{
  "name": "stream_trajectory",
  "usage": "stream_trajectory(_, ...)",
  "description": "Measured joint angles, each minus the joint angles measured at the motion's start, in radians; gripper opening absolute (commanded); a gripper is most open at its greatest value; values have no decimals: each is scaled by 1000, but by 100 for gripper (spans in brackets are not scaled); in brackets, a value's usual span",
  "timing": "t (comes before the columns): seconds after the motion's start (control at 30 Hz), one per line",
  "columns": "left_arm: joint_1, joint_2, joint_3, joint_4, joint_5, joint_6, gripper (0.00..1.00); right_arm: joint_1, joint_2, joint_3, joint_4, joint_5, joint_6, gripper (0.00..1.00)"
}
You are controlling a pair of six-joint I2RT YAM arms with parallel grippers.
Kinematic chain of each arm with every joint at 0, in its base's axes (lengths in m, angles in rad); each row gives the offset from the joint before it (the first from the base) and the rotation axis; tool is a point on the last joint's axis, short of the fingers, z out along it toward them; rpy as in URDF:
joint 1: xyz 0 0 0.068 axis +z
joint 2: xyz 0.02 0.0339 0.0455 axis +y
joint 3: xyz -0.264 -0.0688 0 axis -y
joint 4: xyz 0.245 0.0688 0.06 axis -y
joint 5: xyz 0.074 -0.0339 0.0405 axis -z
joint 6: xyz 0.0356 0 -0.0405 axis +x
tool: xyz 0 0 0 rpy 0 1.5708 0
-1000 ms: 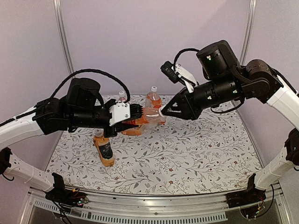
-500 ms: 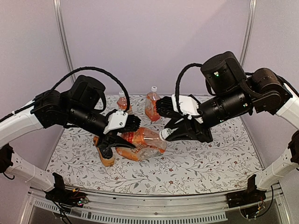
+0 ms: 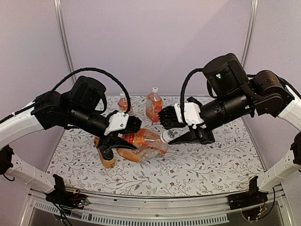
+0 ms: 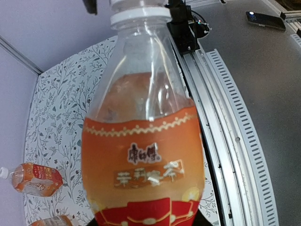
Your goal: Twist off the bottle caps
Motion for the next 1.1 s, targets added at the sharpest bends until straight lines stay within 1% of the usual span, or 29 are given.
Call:
stream_trajectory(0.07,0,-3,0,5,-11,0,0,0,-4,-13,8,9,4,86)
stream_trajectory(0.1,0,-6,0,7,-17,0,0,0,-9,-29,19,16,6,97)
stream_trajectory(0.13,0,-9,-2,10,-22,0,0,0,-14,-44,29,21,15,98)
stream_trajectory(0.3,0,-33,-26,54,-72,-8,0,0,-66,-132,122,31,87,99)
stream_trajectory(0.43,0,-49,-84,162,-183,-12,0,-1,-120,-173,222,93,243,99)
stream_trajectory(0.53,0,-51,-137,273,-306,7,0,-17,-109,-125,270,172,468,95)
stream_trajectory(0.67,0,-52,-187,399,-430,39,0,-72,-56,-42,307,262,792,90)
stream_trajectory(0.77,0,-53,-197,454,-483,55,0,-95,-39,-41,296,309,952,87)
stream_trajectory(0.83,0,-56,-200,477,-501,61,0,-104,-32,-41,288,319,1018,84)
stream_trajectory(0.97,0,-65,-204,496,-518,66,0,-111,-30,-41,280,319,1102,68)
stream_trajectory(1.1,0,-67,-204,509,-524,69,0,-121,-14,-31,270,295,1146,64)
